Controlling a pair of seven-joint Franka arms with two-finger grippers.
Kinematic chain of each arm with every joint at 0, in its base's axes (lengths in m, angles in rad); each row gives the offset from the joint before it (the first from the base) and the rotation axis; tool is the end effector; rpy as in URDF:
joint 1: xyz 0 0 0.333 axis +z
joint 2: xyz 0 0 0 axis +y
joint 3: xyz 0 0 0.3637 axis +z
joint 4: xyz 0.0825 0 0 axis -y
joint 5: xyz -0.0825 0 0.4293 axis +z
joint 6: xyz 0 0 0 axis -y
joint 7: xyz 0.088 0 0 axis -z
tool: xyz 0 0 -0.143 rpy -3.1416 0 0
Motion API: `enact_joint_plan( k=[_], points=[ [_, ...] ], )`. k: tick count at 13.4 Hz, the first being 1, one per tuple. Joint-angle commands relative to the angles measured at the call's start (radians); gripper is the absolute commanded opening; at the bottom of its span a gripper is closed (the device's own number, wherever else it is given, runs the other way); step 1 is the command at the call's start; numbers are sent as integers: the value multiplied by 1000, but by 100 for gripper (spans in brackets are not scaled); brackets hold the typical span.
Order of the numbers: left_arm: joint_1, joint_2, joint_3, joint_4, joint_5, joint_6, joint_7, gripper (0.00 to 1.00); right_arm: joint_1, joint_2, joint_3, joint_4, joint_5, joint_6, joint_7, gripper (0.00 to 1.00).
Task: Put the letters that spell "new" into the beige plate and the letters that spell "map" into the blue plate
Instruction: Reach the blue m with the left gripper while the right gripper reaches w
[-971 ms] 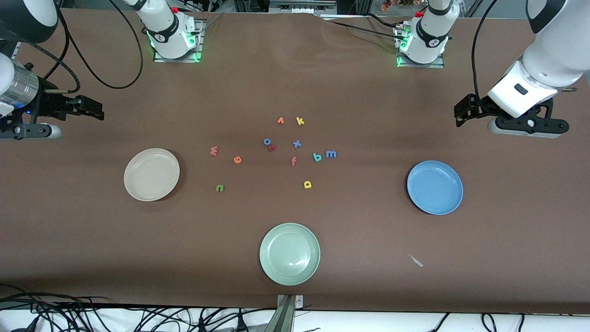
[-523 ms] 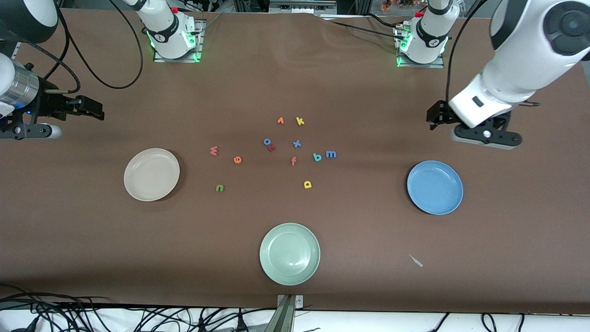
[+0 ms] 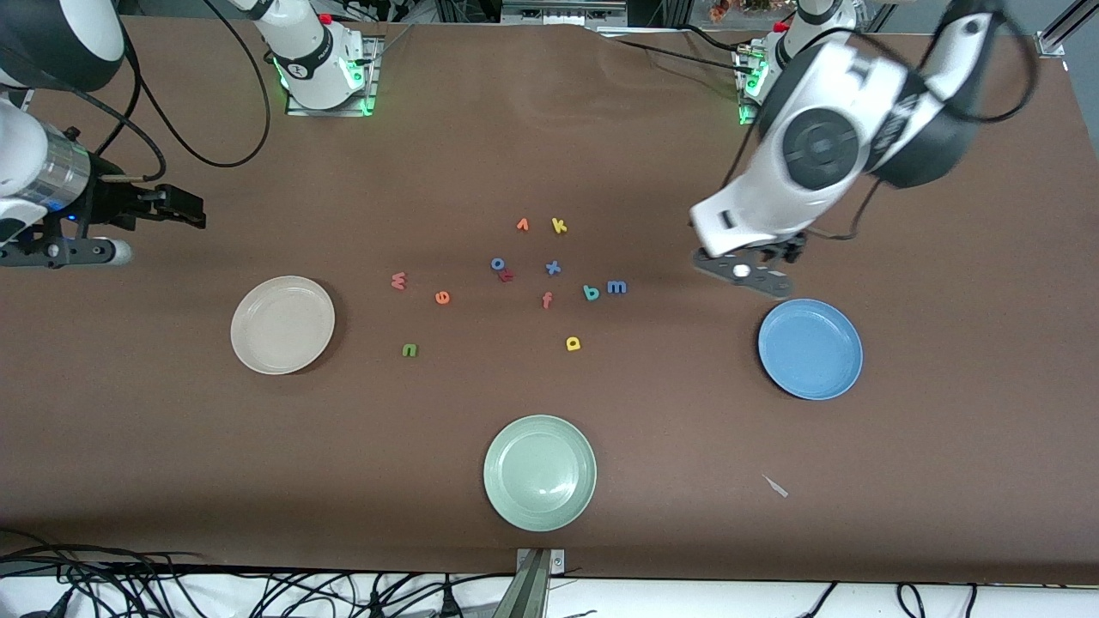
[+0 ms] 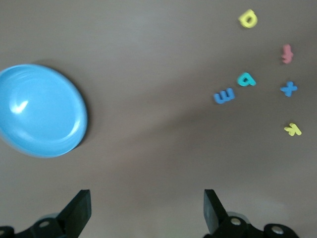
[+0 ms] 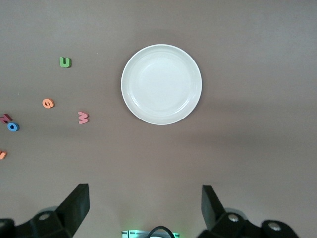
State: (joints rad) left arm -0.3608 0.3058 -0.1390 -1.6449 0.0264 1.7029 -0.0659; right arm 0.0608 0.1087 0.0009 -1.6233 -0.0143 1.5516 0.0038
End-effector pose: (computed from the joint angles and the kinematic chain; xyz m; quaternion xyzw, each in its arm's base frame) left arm 0.5911 -0.3102 0.4139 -0.9686 0.2163 0.1195 0.0261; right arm 0.6183 0.0361 0.5417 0.9955 0.0293 -0.0898 0.0100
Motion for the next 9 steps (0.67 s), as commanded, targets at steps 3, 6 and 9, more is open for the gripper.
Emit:
enact_joint_plan(
  k=[3,6,9],
  points=[
    [-46,137,12,36,-83,144,254,100,94,81,2,10,5,27,15,100],
    [-49,229,12,31,-106,225,498,100,148,146,2,-13,54,97,111,100],
    [-136,298,7,14,-92,329,534,100,206,152,2,-122,59,268,203,100]
  ],
)
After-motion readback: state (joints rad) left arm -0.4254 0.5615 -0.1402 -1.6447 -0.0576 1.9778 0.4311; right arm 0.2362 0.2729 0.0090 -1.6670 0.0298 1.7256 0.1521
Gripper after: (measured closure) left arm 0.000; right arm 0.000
